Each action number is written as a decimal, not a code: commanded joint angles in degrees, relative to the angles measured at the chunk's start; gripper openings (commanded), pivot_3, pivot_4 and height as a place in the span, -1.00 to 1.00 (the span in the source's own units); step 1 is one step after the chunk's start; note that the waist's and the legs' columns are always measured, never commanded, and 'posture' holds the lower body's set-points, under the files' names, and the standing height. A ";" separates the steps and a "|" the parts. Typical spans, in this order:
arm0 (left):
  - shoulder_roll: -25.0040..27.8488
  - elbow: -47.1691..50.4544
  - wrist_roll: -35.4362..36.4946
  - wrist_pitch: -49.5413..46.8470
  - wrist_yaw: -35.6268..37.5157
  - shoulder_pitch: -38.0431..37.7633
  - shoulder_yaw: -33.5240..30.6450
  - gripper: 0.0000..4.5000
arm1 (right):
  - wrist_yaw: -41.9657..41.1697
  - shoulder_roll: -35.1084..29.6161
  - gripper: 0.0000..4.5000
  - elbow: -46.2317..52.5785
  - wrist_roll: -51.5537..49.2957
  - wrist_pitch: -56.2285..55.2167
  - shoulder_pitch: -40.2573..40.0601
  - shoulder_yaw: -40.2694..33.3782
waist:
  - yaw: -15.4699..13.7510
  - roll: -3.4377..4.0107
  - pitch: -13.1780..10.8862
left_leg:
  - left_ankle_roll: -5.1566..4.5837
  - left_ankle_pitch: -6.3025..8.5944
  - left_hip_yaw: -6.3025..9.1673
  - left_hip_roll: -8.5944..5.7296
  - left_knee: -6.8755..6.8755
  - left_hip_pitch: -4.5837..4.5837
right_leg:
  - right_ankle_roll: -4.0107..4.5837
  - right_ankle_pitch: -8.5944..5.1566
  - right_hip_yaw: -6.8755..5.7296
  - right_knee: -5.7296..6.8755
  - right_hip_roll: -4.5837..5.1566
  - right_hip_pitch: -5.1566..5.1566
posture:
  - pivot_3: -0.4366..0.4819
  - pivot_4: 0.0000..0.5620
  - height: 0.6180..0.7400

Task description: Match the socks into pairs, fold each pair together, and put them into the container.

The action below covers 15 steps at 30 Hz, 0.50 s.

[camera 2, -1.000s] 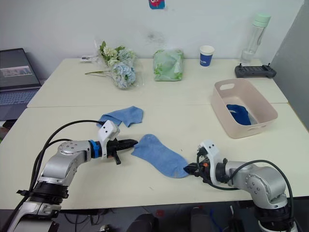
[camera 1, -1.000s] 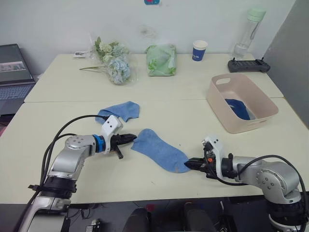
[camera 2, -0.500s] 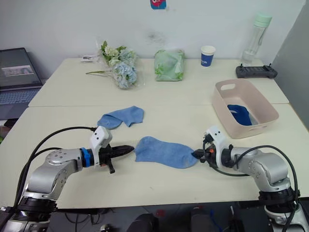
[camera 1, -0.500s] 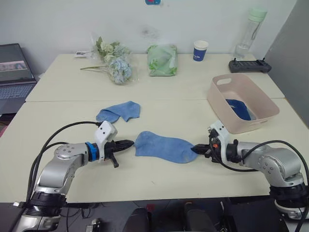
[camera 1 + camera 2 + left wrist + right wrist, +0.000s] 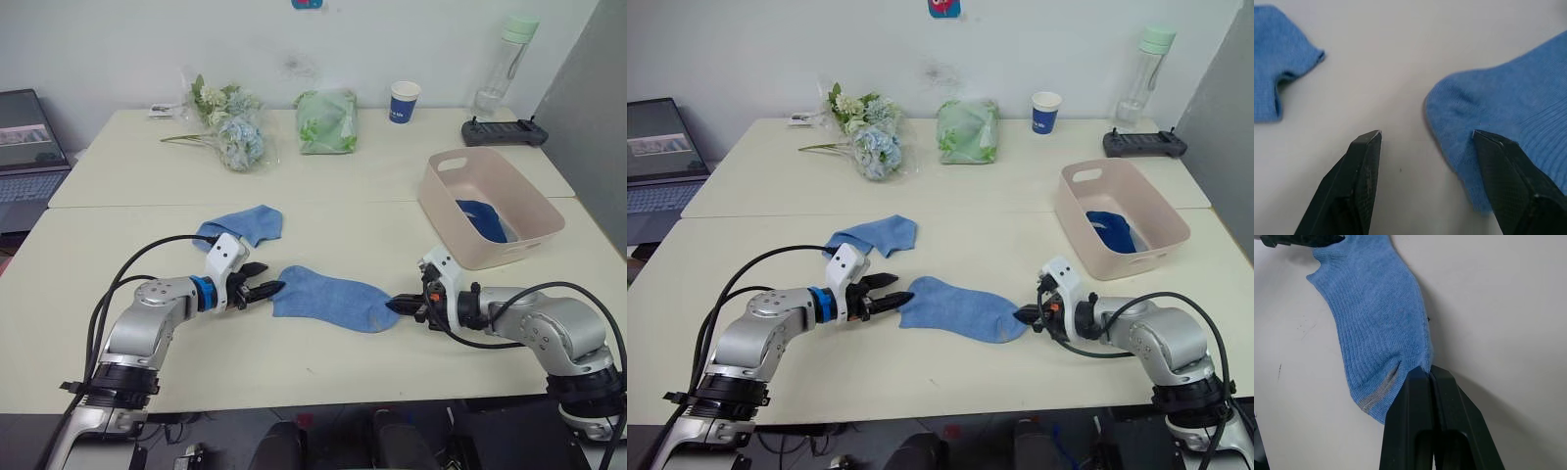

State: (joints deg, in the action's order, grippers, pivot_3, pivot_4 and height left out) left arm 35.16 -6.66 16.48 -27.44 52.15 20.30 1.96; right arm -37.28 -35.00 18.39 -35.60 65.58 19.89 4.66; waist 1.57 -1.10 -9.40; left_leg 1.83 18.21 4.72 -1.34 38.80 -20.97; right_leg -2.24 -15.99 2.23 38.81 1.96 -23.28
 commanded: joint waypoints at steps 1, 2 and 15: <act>0.67 -0.75 -1.36 2.01 1.80 0.72 1.33 0.29 | 0.31 0.22 -1.00 2.63 -1.32 0.10 0.05 -1.97 | 0.00 0.00 0.00 | 0.00 0.00 -0.01 0.00 0.00 0.00 | 0.00 0.00 0.01 0.00 0.00 0.01 | -0.05 -0.47 1.00; 0.77 -0.34 -0.90 2.05 2.63 0.67 1.22 0.20 | 0.49 0.37 -1.00 2.80 -1.41 0.12 -0.09 -2.07 | 0.00 0.00 0.00 | 0.00 0.00 -0.01 0.00 0.00 0.00 | 0.00 0.00 0.00 0.00 0.00 0.01 | -0.05 -0.47 1.00; 1.20 5.47 1.26 -1.45 4.78 -2.29 0.27 -0.99 | 0.97 1.24 -1.00 2.44 -1.93 -0.19 0.38 -1.84 | 0.02 0.00 0.00 | 0.00 0.00 0.01 0.00 0.00 0.00 | 0.00 0.00 0.06 0.00 0.01 0.01 | -0.05 -0.47 1.00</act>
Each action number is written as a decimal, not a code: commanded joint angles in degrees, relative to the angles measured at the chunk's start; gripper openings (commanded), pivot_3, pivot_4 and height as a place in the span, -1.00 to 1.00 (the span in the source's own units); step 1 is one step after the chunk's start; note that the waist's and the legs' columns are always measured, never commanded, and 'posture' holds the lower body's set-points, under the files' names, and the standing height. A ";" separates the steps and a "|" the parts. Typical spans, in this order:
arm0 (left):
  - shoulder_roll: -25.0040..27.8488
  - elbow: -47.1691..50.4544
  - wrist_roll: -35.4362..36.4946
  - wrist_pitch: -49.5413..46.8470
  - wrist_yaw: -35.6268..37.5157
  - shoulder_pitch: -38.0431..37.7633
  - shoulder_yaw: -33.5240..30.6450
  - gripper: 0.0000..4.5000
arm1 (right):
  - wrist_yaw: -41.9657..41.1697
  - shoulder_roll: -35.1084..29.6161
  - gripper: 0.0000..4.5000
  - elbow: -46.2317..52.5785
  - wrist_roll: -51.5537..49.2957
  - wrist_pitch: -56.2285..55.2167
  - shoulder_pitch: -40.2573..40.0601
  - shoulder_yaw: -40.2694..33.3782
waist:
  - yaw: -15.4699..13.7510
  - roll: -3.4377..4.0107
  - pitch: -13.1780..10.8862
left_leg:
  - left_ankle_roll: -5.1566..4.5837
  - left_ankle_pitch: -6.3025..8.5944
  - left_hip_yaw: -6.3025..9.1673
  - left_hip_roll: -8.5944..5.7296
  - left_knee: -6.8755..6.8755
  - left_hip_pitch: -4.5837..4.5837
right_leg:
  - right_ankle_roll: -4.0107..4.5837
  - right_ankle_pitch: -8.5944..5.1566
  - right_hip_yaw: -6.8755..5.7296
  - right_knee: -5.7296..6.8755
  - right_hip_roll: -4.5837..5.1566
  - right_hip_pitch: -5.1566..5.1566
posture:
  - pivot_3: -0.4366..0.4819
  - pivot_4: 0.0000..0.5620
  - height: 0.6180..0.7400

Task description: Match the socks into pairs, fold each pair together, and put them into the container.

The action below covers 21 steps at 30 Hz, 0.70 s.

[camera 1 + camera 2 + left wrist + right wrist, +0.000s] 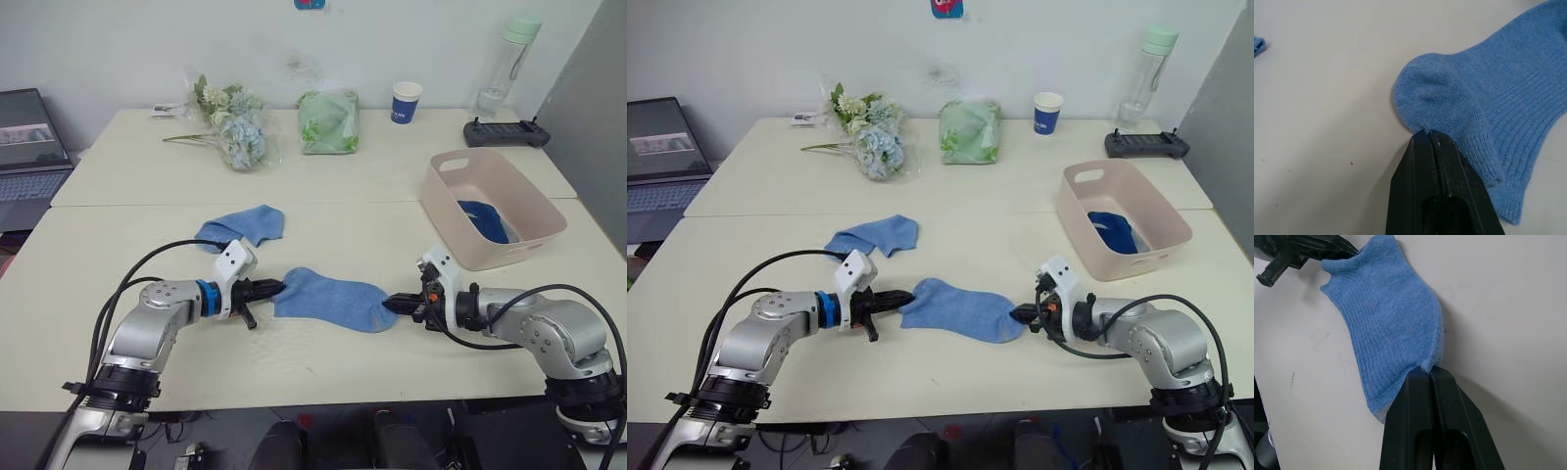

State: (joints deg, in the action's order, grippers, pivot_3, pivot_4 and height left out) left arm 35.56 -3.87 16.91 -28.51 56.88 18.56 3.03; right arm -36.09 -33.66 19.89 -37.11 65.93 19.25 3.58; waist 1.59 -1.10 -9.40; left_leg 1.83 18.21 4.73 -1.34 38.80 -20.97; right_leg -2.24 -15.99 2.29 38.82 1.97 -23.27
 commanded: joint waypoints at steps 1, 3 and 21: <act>0.88 3.42 1.12 -0.73 -0.07 -0.99 -1.09 -0.99 | -0.29 -0.12 -1.00 0.84 -0.35 -0.71 1.15 -0.76 | 0.00 0.00 0.00 | 0.00 0.00 -0.01 0.00 0.00 0.00 | 0.00 0.00 0.00 0.00 0.00 0.00 | -0.05 -0.47 1.00; 1.03 4.74 1.61 -1.36 -0.32 -1.74 -1.61 -0.99 | -0.41 -0.16 -1.00 0.59 -0.19 -1.10 1.41 -0.77 | 0.01 0.00 0.00 | 0.00 0.00 -0.01 0.00 0.00 0.00 | 0.00 0.00 0.01 -0.01 0.00 0.00 | -0.05 -0.47 1.00; -4.72 44.40 26.31 -28.17 -18.19 -32.21 -14.28 -0.99 | -10.78 13.17 -1.00 -28.61 19.93 -25.89 26.57 20.48 | 0.25 0.05 -0.03 | 0.00 0.01 0.03 0.05 -0.05 0.02 | 0.00 0.00 0.09 -0.05 0.02 -0.01 | -0.05 -0.47 1.00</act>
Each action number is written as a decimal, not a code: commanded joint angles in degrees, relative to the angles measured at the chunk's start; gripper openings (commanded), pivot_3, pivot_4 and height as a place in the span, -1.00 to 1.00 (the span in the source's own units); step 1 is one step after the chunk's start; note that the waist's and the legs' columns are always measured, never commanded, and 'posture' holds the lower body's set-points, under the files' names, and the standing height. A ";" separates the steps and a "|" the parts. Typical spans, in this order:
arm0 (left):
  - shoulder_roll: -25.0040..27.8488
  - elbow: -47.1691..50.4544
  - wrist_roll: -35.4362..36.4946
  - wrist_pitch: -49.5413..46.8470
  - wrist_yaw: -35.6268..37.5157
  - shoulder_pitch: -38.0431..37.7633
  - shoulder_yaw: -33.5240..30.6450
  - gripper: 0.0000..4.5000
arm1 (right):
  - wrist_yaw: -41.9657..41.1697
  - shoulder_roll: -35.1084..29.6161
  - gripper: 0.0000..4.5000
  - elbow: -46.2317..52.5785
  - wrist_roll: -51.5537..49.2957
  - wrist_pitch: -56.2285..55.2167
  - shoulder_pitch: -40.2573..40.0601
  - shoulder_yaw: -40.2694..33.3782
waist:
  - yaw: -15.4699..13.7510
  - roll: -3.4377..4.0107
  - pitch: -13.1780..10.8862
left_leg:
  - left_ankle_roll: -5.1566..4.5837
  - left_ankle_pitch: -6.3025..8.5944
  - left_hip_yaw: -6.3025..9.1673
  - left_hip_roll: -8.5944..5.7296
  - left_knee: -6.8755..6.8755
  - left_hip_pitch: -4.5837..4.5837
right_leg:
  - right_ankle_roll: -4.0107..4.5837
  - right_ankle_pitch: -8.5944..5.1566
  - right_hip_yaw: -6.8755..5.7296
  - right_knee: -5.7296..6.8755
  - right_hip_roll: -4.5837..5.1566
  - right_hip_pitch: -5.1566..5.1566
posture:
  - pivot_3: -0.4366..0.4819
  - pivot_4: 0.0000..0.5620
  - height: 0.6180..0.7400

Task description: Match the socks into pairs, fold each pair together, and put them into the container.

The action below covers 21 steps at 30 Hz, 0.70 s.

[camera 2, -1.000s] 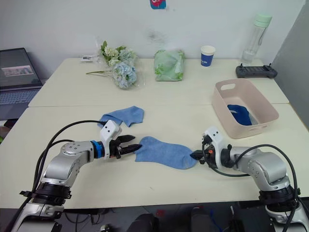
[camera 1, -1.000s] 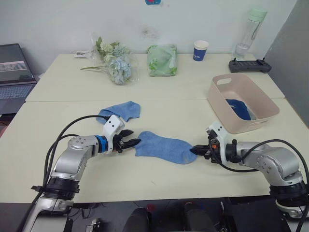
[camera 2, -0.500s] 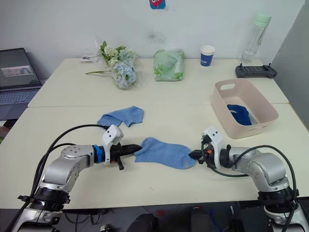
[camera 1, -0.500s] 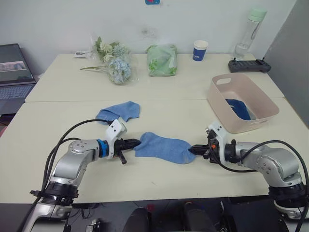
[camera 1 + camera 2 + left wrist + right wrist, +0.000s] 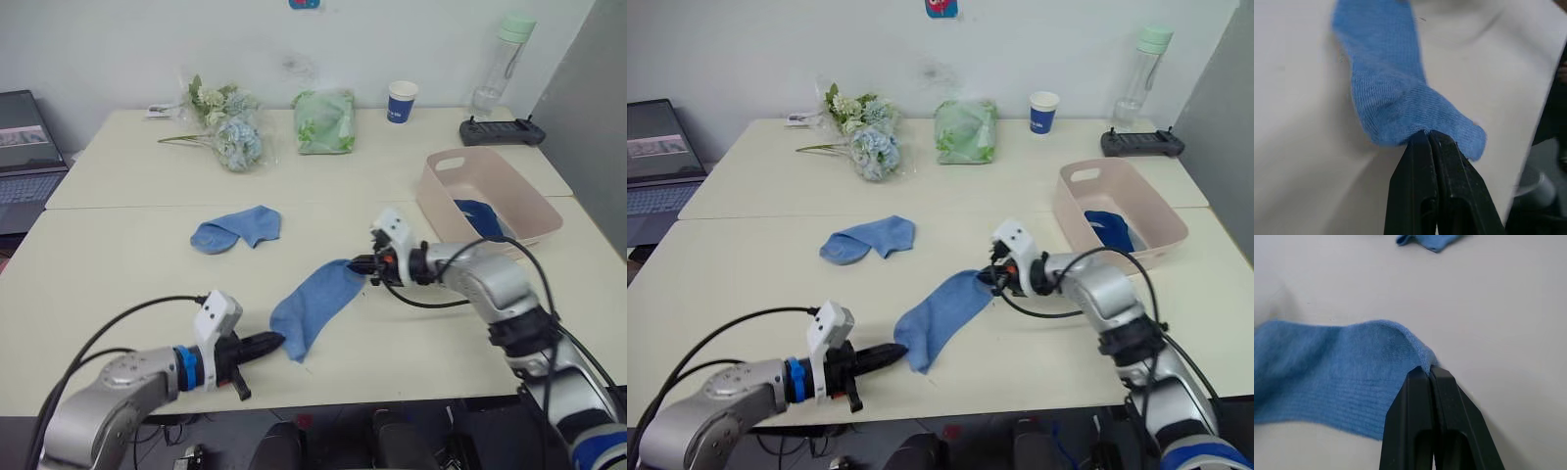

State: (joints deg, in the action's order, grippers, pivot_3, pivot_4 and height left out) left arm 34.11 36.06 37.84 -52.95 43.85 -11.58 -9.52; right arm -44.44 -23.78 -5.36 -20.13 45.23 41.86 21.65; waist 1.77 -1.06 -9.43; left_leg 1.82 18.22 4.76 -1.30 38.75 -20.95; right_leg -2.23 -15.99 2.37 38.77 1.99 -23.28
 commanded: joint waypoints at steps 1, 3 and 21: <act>-4.52 5.15 7.17 -4.99 -6.87 -2.72 -2.18 -0.99 | -2.83 4.78 -1.00 -5.01 3.89 -6.38 5.25 2.96 | 0.02 0.01 0.00 | 0.00 0.00 -0.04 -0.01 0.00 0.01 | 0.01 0.00 0.04 0.01 0.00 0.00 | -0.05 -0.47 1.00; -5.31 5.71 8.72 -6.36 -8.91 -2.95 -2.80 -0.99 | -3.54 6.68 -1.00 -7.21 5.06 -7.86 6.66 3.10 | -0.10 -0.01 0.00 | 0.00 0.00 0.03 -0.01 0.03 0.01 | 0.01 0.01 -0.02 0.03 0.00 0.01 | -0.05 -0.47 1.00; 15.37 -6.43 9.19 4.37 9.11 -1.46 -13.27 0.41 | -13.25 -4.52 0.25 17.20 -1.13 -2.06 -5.30 -3.36 | -0.25 0.23 -0.14 | 0.02 0.00 0.13 -0.10 -0.01 -0.01 | 0.12 -0.05 -0.20 -0.10 0.07 0.09 | -0.05 -0.47 1.00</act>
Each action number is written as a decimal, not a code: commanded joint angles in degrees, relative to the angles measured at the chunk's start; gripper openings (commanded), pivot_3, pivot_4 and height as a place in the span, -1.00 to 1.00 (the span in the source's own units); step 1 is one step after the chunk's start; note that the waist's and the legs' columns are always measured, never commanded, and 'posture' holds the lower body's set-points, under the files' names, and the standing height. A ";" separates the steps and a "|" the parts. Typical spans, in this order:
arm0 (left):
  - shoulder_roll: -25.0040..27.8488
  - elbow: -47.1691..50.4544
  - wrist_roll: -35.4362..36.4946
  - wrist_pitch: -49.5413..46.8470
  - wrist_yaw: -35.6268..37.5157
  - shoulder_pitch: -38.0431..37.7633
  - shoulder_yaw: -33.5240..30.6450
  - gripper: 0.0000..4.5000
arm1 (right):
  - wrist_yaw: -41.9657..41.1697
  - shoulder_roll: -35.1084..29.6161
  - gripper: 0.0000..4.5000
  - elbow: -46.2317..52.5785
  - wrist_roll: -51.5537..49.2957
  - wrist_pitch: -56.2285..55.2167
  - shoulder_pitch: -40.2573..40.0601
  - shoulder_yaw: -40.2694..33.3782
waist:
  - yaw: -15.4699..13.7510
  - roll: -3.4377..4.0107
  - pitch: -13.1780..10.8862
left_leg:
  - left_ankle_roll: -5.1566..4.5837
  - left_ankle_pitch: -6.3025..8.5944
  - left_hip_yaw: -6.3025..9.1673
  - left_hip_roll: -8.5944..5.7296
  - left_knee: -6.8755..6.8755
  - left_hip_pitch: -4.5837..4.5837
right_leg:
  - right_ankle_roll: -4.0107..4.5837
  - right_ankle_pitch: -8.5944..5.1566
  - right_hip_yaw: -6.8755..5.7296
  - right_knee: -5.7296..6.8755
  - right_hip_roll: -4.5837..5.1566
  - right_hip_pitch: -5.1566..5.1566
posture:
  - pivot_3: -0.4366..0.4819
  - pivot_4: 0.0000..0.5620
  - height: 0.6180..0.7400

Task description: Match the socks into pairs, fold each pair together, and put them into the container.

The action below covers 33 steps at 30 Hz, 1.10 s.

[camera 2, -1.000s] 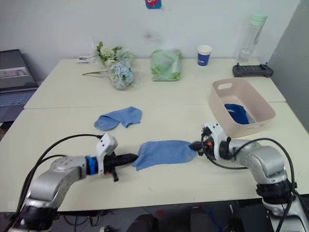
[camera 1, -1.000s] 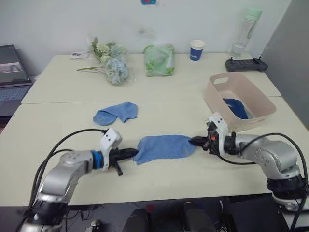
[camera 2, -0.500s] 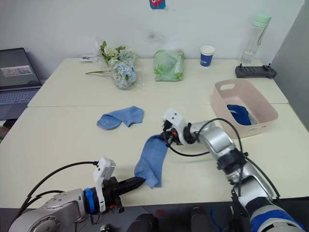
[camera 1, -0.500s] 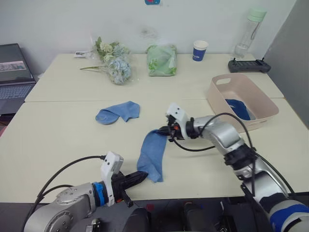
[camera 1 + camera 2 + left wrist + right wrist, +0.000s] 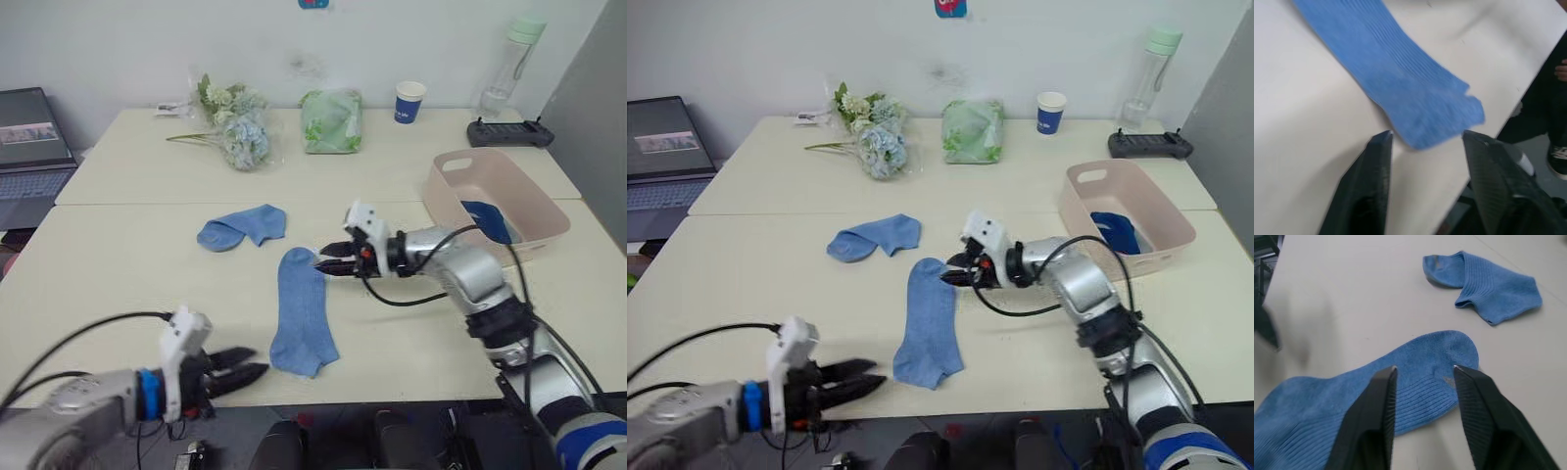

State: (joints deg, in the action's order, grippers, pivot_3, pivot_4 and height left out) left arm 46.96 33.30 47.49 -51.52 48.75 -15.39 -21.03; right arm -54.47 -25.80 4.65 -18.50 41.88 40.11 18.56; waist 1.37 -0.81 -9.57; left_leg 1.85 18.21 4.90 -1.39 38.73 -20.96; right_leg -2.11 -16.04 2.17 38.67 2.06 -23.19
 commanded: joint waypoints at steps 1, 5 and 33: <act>3.11 -5.89 -1.67 4.42 4.89 4.20 -1.04 0.55 | -4.33 -3.96 0.41 9.07 -3.67 1.64 -5.40 -0.20 | 0.25 -0.01 0.01 | 0.00 0.00 -0.01 0.06 -0.01 0.00 | 0.00 0.00 0.00 -0.04 -0.05 -0.01 | -0.05 -0.47 1.00; -1.28 -19.62 -12.61 13.70 -1.56 19.96 6.99 0.56 | -8.75 -9.72 0.56 11.23 1.13 -8.29 -12.36 3.82 | 0.01 0.07 -0.05 | -0.01 0.00 -0.06 0.01 -0.04 0.00 | -0.01 0.00 -0.01 -0.04 -0.03 0.01 | -0.05 -0.47 1.00; -18.67 -58.23 -33.53 33.16 3.64 50.46 24.91 -0.67 | -14.11 -1.52 0.33 -10.92 19.33 -41.05 -9.69 16.42 | 0.54 -0.29 -0.09 | 0.26 -0.13 -0.12 0.09 0.08 0.05 | -0.06 0.02 -0.04 0.24 -0.17 -0.17 | -0.05 -0.47 1.00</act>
State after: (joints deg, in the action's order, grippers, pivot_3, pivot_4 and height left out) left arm 28.29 -27.17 14.13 -18.53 52.00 34.49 4.32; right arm -69.74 -26.98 -4.29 -2.45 1.71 30.84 34.89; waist 1.91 -1.10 -9.67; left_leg 2.11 18.09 4.77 -1.31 38.82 -20.91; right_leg -2.17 -16.02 2.15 38.91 1.89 -23.36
